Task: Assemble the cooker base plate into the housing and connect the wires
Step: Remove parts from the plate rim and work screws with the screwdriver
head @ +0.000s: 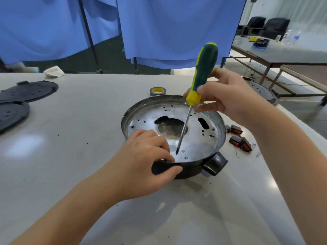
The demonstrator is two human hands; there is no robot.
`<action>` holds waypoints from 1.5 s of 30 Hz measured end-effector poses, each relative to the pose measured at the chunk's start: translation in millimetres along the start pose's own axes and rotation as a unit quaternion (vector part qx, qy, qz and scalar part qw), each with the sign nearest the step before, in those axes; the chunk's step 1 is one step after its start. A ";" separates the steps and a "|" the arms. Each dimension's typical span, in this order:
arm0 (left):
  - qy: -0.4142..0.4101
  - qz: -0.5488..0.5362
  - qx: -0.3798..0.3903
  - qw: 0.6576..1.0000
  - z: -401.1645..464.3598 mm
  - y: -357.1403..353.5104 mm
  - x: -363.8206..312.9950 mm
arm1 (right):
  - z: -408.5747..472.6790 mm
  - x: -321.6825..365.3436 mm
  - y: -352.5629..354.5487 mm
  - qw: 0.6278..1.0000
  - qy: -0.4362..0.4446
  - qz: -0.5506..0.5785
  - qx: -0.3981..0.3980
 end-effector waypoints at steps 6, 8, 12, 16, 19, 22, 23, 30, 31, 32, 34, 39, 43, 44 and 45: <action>-0.008 0.019 0.007 1.000 1.0 -1.8 3.8 | -5.1 6.6 -28.9 0.993 0.048 -0.054 0.094; -0.017 0.027 0.006 0.999 1.1 -3.8 3.4 | -6.0 12.3 -31.8 0.992 0.062 -0.049 0.102; -0.023 0.029 -0.004 0.999 1.8 -5.8 4.4 | -6.5 20.4 -37.6 0.987 0.086 -0.053 0.124; -0.020 0.019 0.000 1.000 1.9 -6.0 6.6 | -4.8 19.3 -40.6 0.984 0.095 -0.065 0.133; -0.016 0.016 0.002 1.000 1.9 -6.7 7.7 | -5.2 18.5 -41.9 0.983 0.095 -0.071 0.138; -0.011 0.015 0.002 1.000 1.9 -6.9 8.7 | -6.7 19.5 -42.9 0.982 0.094 -0.078 0.142; -0.011 0.015 0.003 1.000 2.0 -7.0 8.8 | -7.3 20.3 -43.1 0.982 0.094 -0.081 0.143; -0.014 0.022 0.002 1.000 2.2 -7.3 7.7 | -16.8 32.7 -46.9 0.974 0.119 -0.107 0.163; -0.015 0.023 0.001 1.000 2.4 -7.1 7.4 | -18.3 34.7 -47.9 0.972 0.124 -0.109 0.167; -0.015 0.023 0.001 1.000 2.6 -7.1 7.4 | -19.6 36.2 -48.8 0.971 0.128 -0.111 0.170; -0.014 0.020 0.000 1.000 2.8 -6.7 7.7 | -21.2 38.0 -50.3 0.969 0.134 -0.114 0.174; -0.011 0.017 0.000 1.000 2.9 -6.1 7.3 | -22.3 39.4 -50.6 0.968 0.140 -0.114 0.174; -0.009 0.011 0.001 1.000 3.5 -6.4 7.8 | -21.2 38.8 -49.7 0.970 0.140 -0.112 0.166; -0.009 0.009 0.002 1.000 3.2 -6.5 7.7 | -21.0 38.6 -49.6 0.970 0.139 -0.112 0.166; -0.009 0.008 0.004 1.000 3.0 -6.6 7.6 | -20.8 38.6 -49.5 0.970 0.140 -0.113 0.165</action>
Point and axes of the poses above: each hand's wrist, its own z-axis towards the middle knuckle, its own y-axis out of the back of the hand, x = y × z, the point moved 10 cm from there along z, towards the middle knuckle, and after that the axes turned 1 degree about y, right-handed, at the moved point
